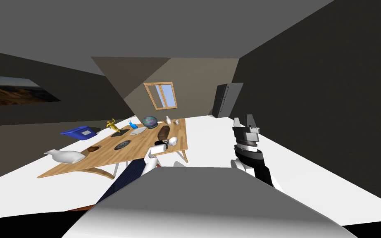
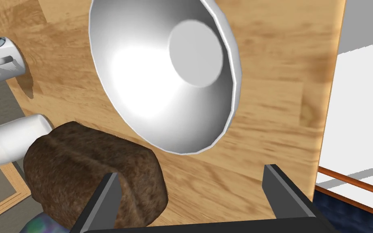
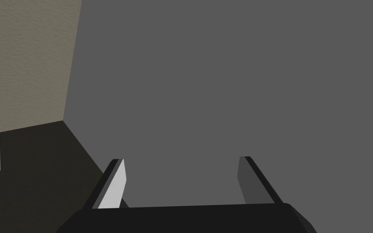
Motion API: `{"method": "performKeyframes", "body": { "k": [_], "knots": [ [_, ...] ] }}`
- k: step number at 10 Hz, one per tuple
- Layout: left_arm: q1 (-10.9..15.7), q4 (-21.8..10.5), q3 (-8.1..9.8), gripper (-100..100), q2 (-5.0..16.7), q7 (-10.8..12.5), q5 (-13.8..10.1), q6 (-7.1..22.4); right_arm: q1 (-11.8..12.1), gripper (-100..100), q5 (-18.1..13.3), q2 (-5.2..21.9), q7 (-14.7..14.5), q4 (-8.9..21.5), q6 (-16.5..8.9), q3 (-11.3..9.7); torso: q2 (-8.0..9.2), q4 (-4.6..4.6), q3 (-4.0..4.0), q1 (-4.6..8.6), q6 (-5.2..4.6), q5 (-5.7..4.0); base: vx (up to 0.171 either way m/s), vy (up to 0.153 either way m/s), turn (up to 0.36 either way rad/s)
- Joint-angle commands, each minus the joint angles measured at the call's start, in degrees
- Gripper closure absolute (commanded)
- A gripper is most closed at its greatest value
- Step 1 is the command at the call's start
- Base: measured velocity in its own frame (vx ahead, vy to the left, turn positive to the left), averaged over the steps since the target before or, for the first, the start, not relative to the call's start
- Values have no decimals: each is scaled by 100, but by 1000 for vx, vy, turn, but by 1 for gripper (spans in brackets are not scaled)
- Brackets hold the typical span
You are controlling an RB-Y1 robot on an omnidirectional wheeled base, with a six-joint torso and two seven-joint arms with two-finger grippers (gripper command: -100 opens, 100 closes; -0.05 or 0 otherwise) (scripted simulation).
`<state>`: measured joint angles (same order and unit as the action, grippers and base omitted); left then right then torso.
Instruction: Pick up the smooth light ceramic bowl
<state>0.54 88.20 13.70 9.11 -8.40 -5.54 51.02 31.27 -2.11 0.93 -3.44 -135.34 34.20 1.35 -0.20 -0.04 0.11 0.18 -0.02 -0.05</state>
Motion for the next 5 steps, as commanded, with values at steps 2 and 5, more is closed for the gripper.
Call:
{"method": "performKeyframes", "body": {
  "k": [2,5],
  "knots": [
    [115,-213,0,-100,-32,-84,-95,302,0,0,0,0,0,0,0,0,2,0,-1,-5,1,2,39,-40,13],
    [188,-509,-18,-100,-99,-178,-188,587,0,0,0,0,0,0,0,0,1,0,0,3,0,0,52,-50,17]
  ]
}}
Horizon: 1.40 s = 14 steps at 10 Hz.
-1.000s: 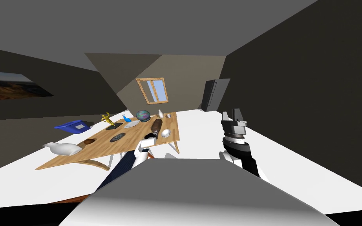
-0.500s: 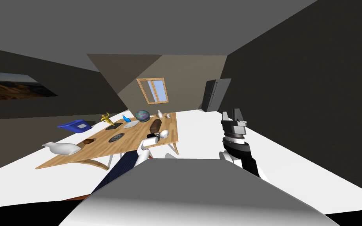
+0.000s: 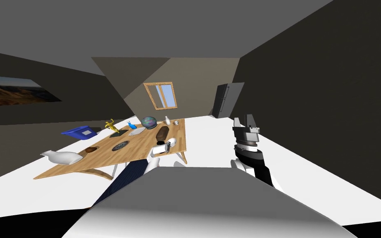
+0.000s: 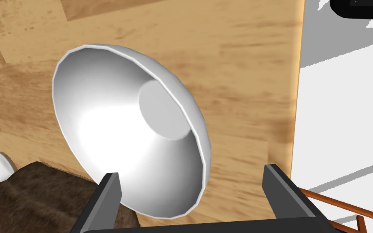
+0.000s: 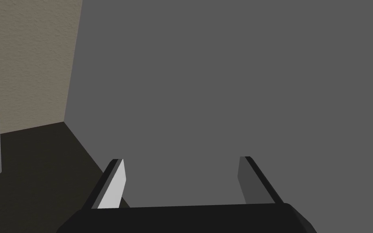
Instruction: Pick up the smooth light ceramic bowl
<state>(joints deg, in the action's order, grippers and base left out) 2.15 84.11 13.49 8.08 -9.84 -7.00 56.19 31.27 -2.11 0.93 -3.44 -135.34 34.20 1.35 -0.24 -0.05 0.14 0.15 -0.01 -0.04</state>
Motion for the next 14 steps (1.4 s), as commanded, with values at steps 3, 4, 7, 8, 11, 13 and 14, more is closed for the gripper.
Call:
{"method": "performKeyframes", "body": {
  "k": [3,4,7,8,11,13,14],
  "knots": [
    [22,-209,-33,-100,-15,20,19,-168,-1,0,0,0,0,0,0,0,18,4,-10,-13,0,2,21,-2,0],
    [33,-308,-48,-100,-20,32,29,-262,-1,0,0,0,0,0,0,0,14,3,-8,-19,0,4,33,22,-8],
    [60,-438,-70,-100,-31,57,55,-368,0,0,0,1,0,0,0,1,11,2,-6,-26,1,5,27,22,-4],
    [62,-449,-71,100,-31,60,56,-386,-1,0,0,0,0,0,0,0,16,3,-9,-22,1,4,0,0,0],
    [75,-438,-108,100,-20,0,71,-391,-1,0,0,0,0,0,0,0,20,3,-10,-20,32,13,1,1,-25],
    [76,-440,-114,0,-23,-10,71,-388,-1,0,0,0,0,0,0,0,23,5,-13,-28,39,14,0,0,0],
    [27,-258,-40,100,-17,26,24,-215,-1,0,0,0,0,0,0,0,24,5,-14,-28,39,14,-22,-16,50]
  ]
}}
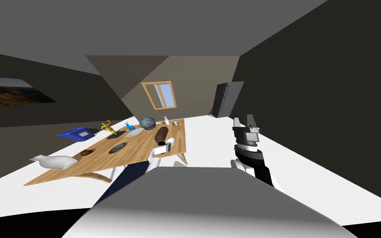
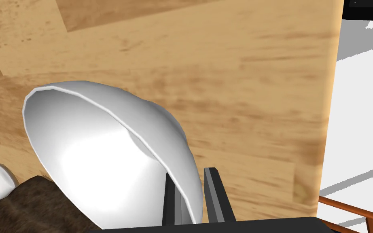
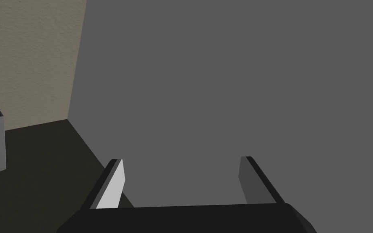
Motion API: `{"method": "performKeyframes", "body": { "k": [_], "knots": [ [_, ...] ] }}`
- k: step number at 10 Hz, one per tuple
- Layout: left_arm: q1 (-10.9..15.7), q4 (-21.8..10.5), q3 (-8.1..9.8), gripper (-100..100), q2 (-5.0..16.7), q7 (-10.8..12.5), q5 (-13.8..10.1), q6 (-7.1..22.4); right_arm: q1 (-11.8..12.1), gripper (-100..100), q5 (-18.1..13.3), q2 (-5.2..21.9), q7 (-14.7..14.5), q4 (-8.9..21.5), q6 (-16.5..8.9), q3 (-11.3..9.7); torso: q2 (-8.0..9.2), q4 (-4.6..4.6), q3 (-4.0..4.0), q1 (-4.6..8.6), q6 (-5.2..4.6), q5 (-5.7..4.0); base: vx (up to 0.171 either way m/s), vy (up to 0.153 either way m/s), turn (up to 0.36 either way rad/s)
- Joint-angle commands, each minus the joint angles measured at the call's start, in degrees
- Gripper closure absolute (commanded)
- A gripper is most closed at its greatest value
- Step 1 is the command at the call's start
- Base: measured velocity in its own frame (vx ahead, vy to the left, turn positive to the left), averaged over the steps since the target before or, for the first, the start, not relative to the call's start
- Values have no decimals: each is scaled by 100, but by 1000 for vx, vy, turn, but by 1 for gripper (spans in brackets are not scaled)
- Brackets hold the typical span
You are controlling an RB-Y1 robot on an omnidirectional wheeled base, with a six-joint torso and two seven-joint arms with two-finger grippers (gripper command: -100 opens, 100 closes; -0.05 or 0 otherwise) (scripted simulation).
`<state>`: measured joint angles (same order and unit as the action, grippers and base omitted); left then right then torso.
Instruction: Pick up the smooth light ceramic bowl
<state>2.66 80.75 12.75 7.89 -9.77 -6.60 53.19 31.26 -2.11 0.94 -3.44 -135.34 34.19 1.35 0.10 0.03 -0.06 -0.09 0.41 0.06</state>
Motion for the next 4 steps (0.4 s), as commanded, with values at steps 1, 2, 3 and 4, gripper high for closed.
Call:
{"method": "performKeyframes", "body": {
  "k": [1,2,3,4],
  "knots": [
    [-34,177,49,100,7,7,-26,179,0,0,0,0,0,0,0,0,0,0,0,0,0,0,-41,-27,53],
    [-45,276,64,100,12,-5,-36,273,0,0,0,0,0,0,0,0,10,3,-6,6,-3,-2,-43,-32,8],
    [-42,214,52,100,-2,16,-15,210,-1,0,0,0,0,0,0,0,14,5,-9,12,-7,-3,-19,-15,4],
    [-46,223,54,0,-5,17,-16,232,0,0,0,0,0,0,0,0,8,6,-7,8,-9,-4,0,0,0]
  ]
}}
